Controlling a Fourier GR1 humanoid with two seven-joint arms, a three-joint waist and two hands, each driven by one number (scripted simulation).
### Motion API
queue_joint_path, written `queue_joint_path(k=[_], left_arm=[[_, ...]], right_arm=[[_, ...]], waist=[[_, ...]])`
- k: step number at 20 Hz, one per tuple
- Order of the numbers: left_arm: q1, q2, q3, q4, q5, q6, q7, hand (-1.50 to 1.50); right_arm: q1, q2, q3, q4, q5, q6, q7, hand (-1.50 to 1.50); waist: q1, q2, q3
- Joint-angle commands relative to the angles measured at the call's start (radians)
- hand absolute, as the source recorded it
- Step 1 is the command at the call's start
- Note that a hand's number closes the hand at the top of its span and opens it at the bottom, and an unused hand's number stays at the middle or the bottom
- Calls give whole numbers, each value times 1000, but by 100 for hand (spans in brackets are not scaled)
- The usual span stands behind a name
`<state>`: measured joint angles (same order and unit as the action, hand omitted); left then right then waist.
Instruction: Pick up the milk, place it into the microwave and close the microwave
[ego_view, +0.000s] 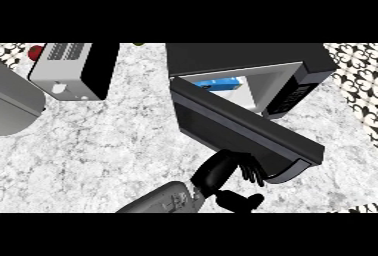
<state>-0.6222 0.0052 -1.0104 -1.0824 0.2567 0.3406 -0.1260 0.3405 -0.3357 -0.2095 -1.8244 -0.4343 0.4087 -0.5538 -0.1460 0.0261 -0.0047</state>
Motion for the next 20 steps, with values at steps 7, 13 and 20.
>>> queue_joint_path(k=[7,13,20], left_arm=[[-174,-5,64,17,191,72,-109,150],[-272,-5,97,70,268,101,-115,150],[-372,-5,128,144,328,128,-123,150]], right_arm=[[-57,-63,22,-91,-70,67,54,-150],[-77,-93,3,-101,-100,73,77,-150],[-94,-135,17,-126,-137,106,116,-150]], waist=[[-108,21,-2],[-166,35,1],[-219,51,2]])
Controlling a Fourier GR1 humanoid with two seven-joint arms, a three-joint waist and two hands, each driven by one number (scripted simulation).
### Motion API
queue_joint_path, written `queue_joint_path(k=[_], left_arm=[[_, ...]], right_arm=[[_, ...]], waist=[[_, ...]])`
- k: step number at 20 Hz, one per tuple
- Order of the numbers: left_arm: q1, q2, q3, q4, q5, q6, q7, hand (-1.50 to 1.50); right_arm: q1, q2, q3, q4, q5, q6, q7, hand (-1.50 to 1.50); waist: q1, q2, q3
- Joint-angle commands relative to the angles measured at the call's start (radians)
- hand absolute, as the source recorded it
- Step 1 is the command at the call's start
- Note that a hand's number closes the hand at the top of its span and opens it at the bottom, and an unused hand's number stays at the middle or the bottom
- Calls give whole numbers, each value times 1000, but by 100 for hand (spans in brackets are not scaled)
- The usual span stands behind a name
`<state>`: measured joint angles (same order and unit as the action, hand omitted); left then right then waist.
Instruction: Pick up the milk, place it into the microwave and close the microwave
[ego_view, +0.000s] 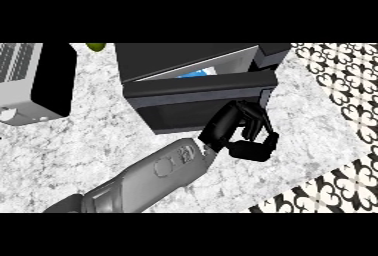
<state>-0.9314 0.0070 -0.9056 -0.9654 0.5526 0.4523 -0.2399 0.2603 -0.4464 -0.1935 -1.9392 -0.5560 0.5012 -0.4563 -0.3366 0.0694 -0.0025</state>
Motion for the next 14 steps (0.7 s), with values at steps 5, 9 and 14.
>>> queue_joint_path(k=[5,9,14], left_arm=[[-119,-7,39,86,68,29,-17,150],[-162,-6,49,116,99,28,-23,150],[-193,-5,62,158,124,49,-34,150]], right_arm=[[-27,-46,-18,-22,-52,18,32,-150],[-44,-68,-17,-27,-72,26,53,-150],[-64,-102,-38,-28,-88,30,70,-150]], waist=[[-60,11,3],[-79,23,3],[-102,31,2]])
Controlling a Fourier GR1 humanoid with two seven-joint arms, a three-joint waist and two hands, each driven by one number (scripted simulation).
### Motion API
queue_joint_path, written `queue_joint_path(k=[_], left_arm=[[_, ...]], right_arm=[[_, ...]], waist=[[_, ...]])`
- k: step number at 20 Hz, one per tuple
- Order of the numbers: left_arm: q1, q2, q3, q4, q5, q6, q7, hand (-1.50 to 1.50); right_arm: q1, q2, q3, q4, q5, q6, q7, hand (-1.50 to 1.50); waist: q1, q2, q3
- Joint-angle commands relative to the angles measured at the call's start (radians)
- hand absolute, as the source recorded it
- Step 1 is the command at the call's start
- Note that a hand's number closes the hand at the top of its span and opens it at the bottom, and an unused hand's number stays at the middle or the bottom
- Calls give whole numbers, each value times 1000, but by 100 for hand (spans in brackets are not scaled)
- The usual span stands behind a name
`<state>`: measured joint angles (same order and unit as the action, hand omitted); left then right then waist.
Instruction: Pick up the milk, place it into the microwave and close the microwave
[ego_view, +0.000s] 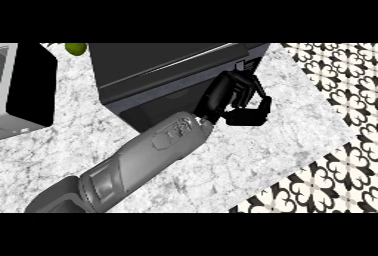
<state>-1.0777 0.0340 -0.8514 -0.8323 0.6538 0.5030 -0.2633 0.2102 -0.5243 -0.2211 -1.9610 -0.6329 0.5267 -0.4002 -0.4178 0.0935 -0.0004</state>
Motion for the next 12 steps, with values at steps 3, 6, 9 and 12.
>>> queue_joint_path(k=[3,6,9,12], left_arm=[[-67,-32,7,51,32,8,-8,150],[-84,-32,17,65,43,22,-11,150],[-81,-31,13,57,56,36,-14,150],[-64,-31,-1,57,61,53,-27,150]], right_arm=[[-24,-37,-26,-5,-25,-3,25,-150],[-35,-51,-34,4,-40,4,29,-150],[-49,-74,-50,6,-45,6,38,-150],[-60,-88,-54,0,-52,6,47,-150]], waist=[[-37,8,1],[-40,11,3],[-51,12,2],[-59,15,1]])
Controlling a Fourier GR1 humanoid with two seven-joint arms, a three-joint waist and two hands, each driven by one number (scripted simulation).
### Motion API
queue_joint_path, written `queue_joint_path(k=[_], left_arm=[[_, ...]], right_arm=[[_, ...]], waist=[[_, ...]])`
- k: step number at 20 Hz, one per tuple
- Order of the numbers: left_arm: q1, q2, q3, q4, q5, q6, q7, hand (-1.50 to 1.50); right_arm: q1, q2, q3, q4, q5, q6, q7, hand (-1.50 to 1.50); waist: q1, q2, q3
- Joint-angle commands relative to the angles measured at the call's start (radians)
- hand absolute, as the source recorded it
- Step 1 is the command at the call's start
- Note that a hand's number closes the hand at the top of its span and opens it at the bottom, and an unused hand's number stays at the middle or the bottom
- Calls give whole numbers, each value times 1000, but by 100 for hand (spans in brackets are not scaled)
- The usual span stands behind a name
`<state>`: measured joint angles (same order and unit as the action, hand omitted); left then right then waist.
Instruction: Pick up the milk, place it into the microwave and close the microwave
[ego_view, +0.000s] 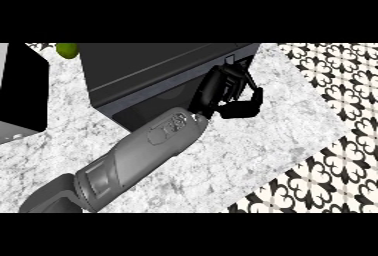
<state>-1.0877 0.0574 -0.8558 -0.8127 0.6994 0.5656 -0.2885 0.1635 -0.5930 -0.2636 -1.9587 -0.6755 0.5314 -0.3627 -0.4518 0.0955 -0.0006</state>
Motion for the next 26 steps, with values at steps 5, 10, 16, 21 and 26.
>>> queue_joint_path(k=[5,10,16,21,26], left_arm=[[-75,-54,3,33,23,4,-12,150],[-76,-54,-4,26,42,24,-13,150],[-76,-54,-14,26,46,39,-32,150],[-26,-54,75,66,97,181,-32,150],[-8,-57,89,118,125,208,-32,150]], right_arm=[[-38,-40,-29,20,-47,6,19,-150],[-46,-54,-22,25,-69,14,35,-150],[-62,-74,-39,34,-99,16,44,-150],[-66,-85,-53,51,-129,11,56,-150],[-55,-96,-83,61,-151,5,62,-150]], waist=[[-18,13,4],[-28,13,4],[-34,11,5],[18,7,2],[31,9,5]])
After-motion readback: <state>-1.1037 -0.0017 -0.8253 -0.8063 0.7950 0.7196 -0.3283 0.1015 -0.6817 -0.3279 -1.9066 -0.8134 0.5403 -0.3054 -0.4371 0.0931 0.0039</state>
